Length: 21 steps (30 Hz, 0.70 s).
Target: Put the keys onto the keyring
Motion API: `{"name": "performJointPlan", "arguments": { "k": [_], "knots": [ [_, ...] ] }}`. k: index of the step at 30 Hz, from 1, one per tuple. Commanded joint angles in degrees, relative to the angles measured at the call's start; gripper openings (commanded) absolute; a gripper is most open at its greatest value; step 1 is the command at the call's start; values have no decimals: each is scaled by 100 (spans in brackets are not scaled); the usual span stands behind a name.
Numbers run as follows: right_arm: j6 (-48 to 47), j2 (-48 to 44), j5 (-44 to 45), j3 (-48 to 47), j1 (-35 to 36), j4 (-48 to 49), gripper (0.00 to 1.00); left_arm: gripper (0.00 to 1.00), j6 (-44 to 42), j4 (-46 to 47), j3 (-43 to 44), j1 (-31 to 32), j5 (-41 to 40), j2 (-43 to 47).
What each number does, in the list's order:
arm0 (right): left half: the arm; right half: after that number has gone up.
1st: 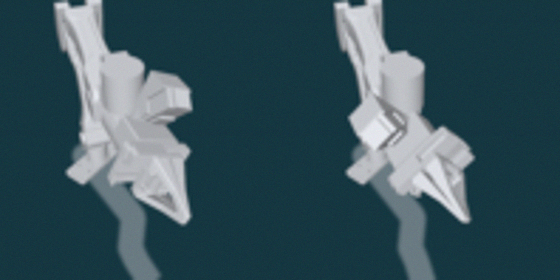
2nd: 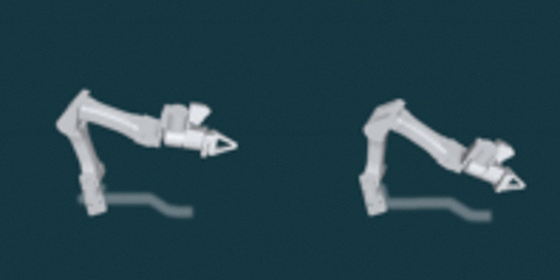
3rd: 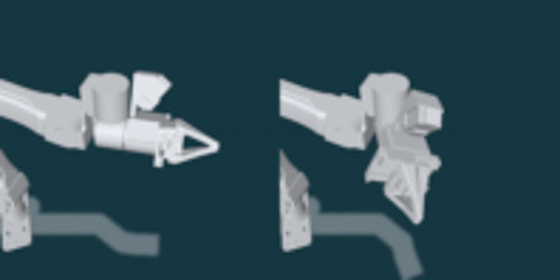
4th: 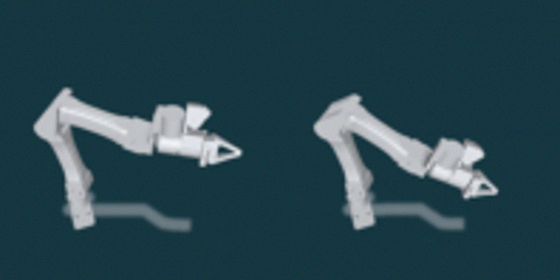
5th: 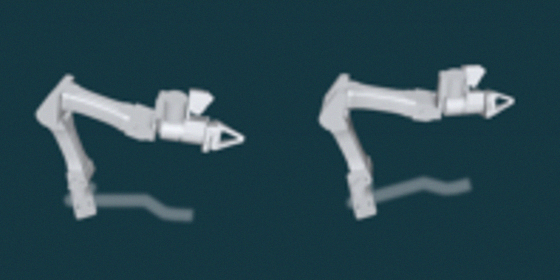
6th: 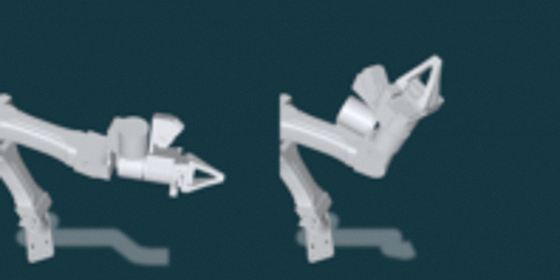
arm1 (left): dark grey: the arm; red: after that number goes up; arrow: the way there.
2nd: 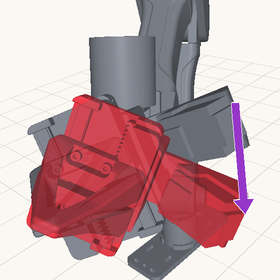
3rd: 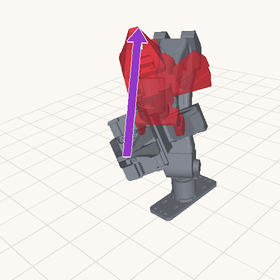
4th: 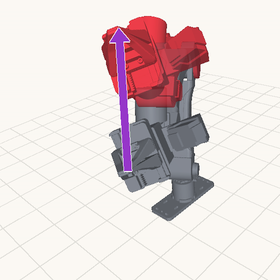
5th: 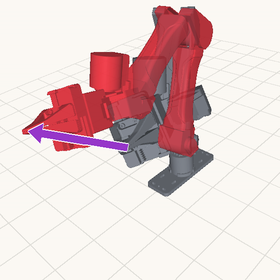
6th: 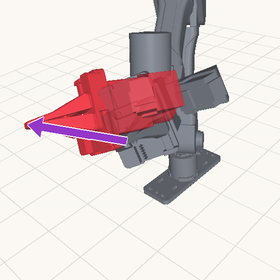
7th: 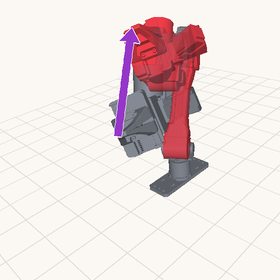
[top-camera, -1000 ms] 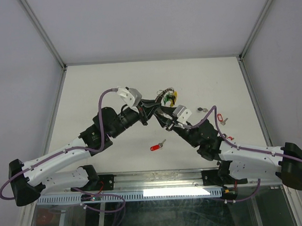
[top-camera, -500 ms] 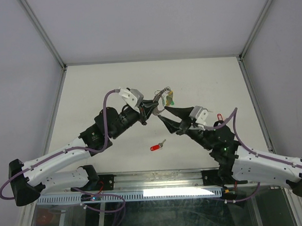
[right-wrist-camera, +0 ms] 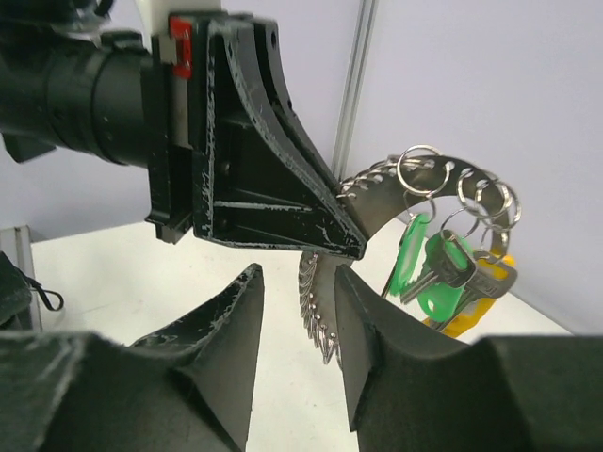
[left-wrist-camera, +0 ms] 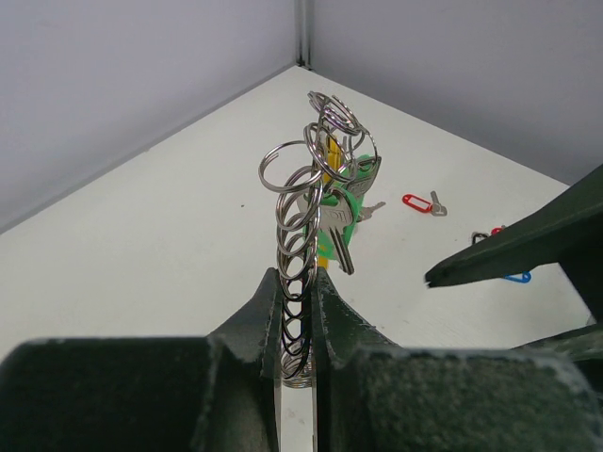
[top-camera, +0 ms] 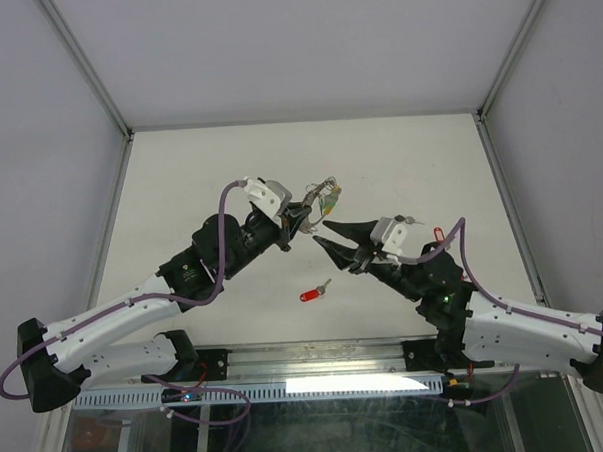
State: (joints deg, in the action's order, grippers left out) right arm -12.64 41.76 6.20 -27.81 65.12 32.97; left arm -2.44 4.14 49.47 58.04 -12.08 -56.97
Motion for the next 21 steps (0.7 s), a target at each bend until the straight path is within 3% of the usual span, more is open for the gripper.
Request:
{"name": "performJointPlan", "arguments": {
  "k": [1, 8, 21],
  "knots": [
    [-269, 336, 240, -110, 29, 715, 38, 0, -99, 209, 317, -30, -78, 193],
    [-422, 476, 558, 10, 27, 1389, 38, 0, -99, 156, 288, -30, -80, 254],
    [-605, 712, 928, -84, 27, 1564, 40, 0, -64, 156, 280, -30, -21, 272]
  ]
}}
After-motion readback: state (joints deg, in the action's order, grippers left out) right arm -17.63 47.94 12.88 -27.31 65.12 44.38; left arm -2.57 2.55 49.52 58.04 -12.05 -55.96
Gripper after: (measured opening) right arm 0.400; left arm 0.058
